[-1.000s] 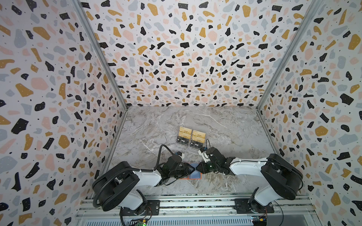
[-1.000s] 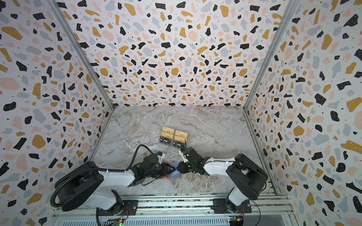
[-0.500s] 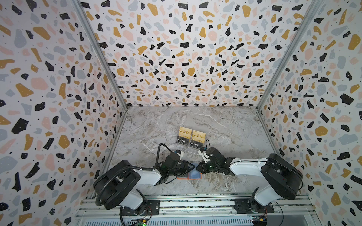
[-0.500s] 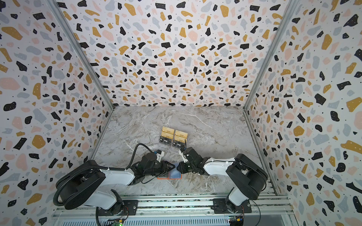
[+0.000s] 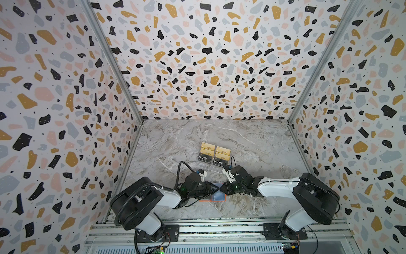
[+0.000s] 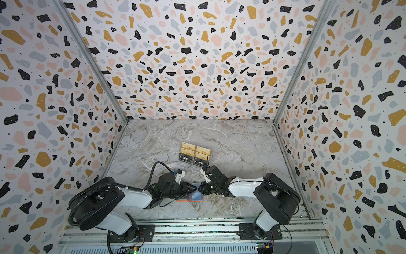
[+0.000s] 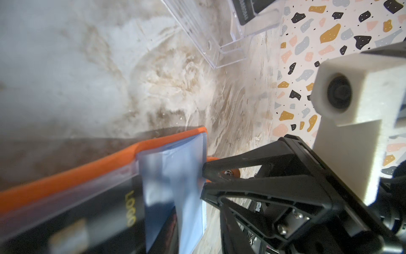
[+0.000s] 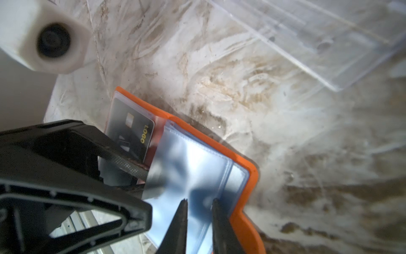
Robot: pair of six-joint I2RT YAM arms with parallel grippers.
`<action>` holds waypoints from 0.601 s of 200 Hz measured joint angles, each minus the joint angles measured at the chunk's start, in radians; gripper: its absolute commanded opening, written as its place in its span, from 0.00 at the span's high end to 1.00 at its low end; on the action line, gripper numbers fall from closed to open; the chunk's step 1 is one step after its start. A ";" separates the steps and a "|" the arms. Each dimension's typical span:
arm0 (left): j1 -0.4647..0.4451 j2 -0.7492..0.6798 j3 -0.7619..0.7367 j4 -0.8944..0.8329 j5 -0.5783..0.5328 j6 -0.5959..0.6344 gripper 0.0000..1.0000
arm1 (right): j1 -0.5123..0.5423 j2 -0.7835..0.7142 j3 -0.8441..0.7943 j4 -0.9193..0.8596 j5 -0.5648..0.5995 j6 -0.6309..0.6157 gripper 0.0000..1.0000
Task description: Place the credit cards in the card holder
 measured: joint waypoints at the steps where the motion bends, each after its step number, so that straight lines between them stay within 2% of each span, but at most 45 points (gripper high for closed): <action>1: 0.000 0.000 0.000 0.000 0.000 0.000 0.73 | 0.000 0.000 0.000 0.000 0.000 0.000 0.78; 39: 0.000 0.013 0.000 0.001 0.000 0.002 0.90 | 0.002 -0.035 0.000 -0.033 0.018 0.003 0.78; 68: 0.002 0.015 0.000 0.000 -0.001 0.007 0.98 | 0.002 -0.064 0.000 -0.041 0.024 0.008 0.78; 120: 0.011 0.010 0.000 -0.014 -0.004 0.018 1.00 | 0.000 -0.071 -0.001 -0.044 0.024 0.011 0.78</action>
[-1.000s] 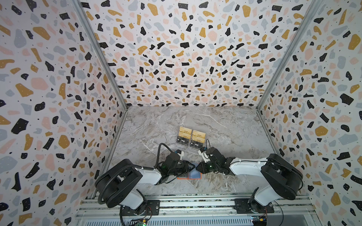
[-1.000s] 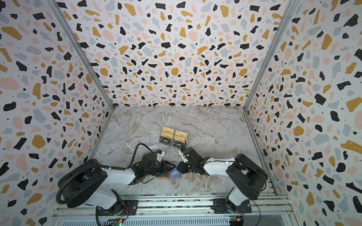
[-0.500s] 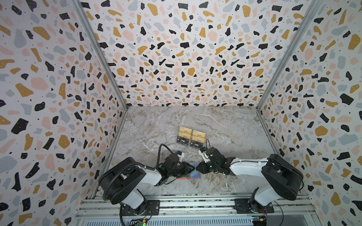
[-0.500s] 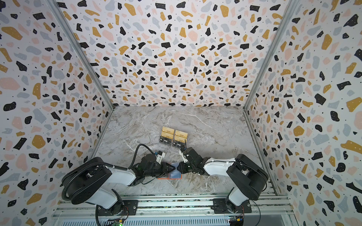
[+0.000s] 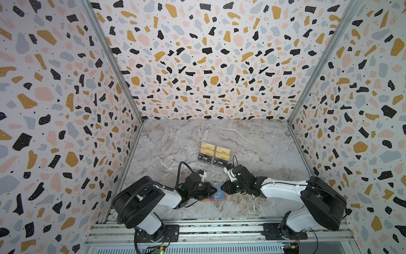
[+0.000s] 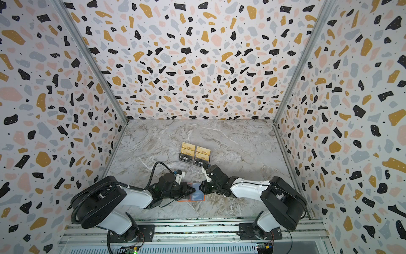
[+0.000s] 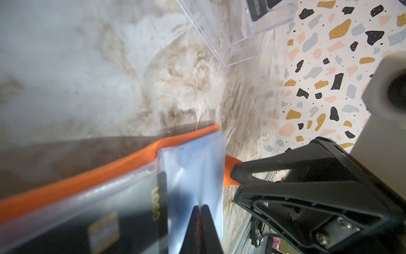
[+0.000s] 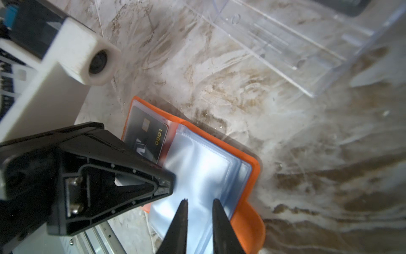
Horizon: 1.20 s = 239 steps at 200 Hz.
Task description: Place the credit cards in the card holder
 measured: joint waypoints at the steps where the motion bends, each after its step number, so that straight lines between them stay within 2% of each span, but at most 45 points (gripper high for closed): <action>1: 0.000 0.000 0.000 0.000 0.000 0.000 1.00 | 0.000 0.000 0.000 0.000 0.000 0.000 0.78; 137: 0.011 -0.056 0.000 -0.029 0.004 0.022 1.00 | -0.059 -0.011 -0.021 -0.027 0.001 -0.044 0.79; 228: 0.011 -0.062 -0.014 -0.026 0.013 0.023 1.00 | -0.024 0.005 -0.021 0.048 -0.093 -0.073 0.79; 239: 0.011 -0.062 -0.014 -0.026 0.013 0.023 0.96 | -0.023 0.011 -0.021 0.057 -0.101 -0.074 0.79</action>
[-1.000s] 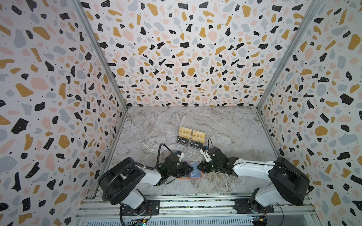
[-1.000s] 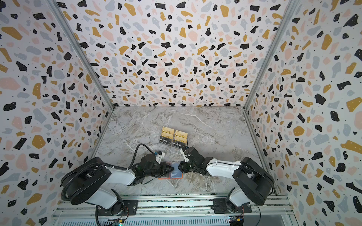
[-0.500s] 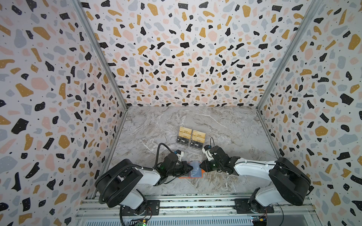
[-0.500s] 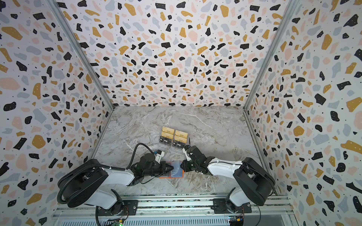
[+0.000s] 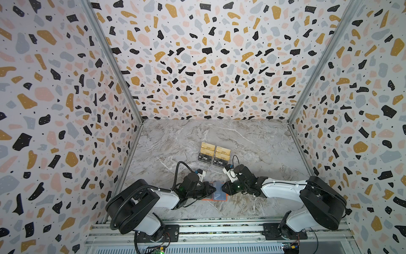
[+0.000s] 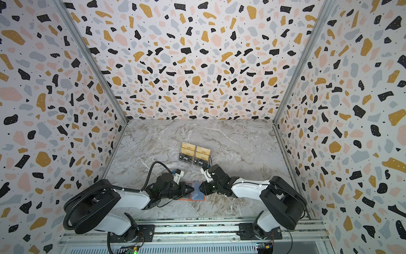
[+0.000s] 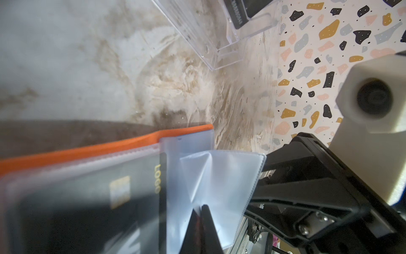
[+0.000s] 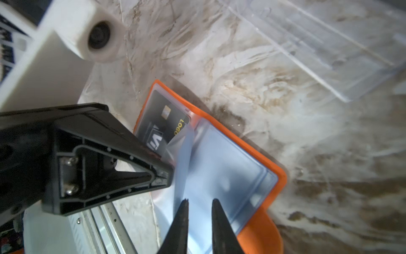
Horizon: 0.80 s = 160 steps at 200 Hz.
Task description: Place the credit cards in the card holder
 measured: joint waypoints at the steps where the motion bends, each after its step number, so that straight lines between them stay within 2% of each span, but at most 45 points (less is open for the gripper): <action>1: 0.000 0.000 0.000 0.000 0.000 0.000 0.96 | 0.000 0.001 0.000 0.002 -0.001 0.000 0.79; 29: 0.000 -0.003 0.000 -0.001 0.001 0.000 0.77 | 0.001 0.023 0.000 0.020 -0.019 -0.002 0.79; 50: 0.000 -0.017 0.000 -0.004 0.003 0.002 0.53 | 0.001 0.031 0.000 0.032 -0.028 -0.002 0.79; 72: 0.000 -0.040 0.004 -0.031 0.006 0.010 0.42 | 0.001 0.035 0.000 0.039 -0.037 -0.002 0.79; 88: 0.000 -0.056 0.019 -0.080 0.006 0.027 0.38 | 0.001 0.035 0.000 0.045 -0.040 -0.002 0.79; 108: 0.000 -0.094 0.063 -0.199 -0.007 0.056 0.38 | 0.001 0.035 0.001 0.051 -0.042 -0.001 0.79; 133: 0.009 -0.199 0.129 -0.377 -0.065 0.097 0.39 | 0.011 0.034 0.001 0.055 -0.039 -0.002 0.79; 160: 0.061 -0.311 0.180 -0.531 -0.146 0.135 0.41 | 0.028 0.032 0.013 0.055 -0.040 -0.003 0.79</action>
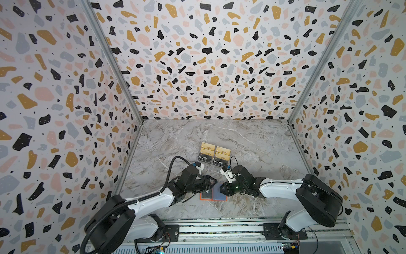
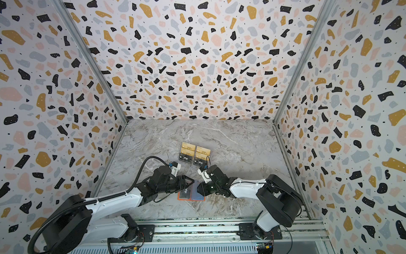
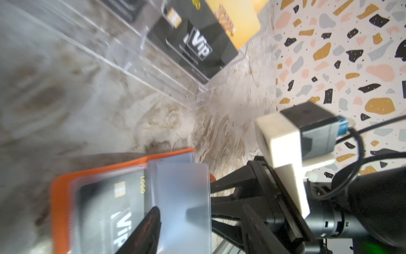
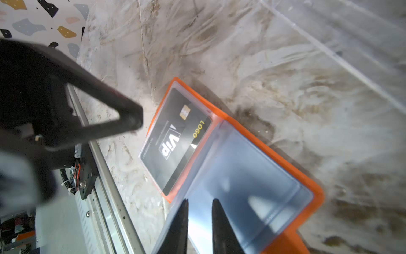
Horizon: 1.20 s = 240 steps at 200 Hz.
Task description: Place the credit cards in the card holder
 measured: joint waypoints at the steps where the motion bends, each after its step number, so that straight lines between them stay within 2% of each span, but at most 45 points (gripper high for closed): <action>1: 0.002 -0.002 0.002 -0.004 -0.003 0.001 0.41 | 0.001 0.000 0.002 0.000 0.000 0.000 0.79; 33: 0.056 -0.024 0.035 -0.141 -0.091 0.074 0.45 | 0.023 0.019 0.050 0.005 -0.003 -0.002 0.79; 78: 0.103 -0.019 0.012 -0.203 -0.118 0.132 0.50 | 0.050 0.093 0.089 0.023 -0.014 -0.001 0.79; 109: 0.108 -0.021 -0.027 -0.194 -0.115 0.137 0.40 | 0.057 0.126 0.100 0.024 -0.019 0.001 0.79; 163: 0.108 -0.008 -0.092 -0.103 -0.057 0.134 0.38 | 0.064 0.161 0.114 0.033 -0.024 0.000 0.79; 240: 0.090 0.013 -0.124 -0.043 -0.012 0.115 0.56 | 0.075 0.194 0.154 0.015 -0.027 -0.032 0.79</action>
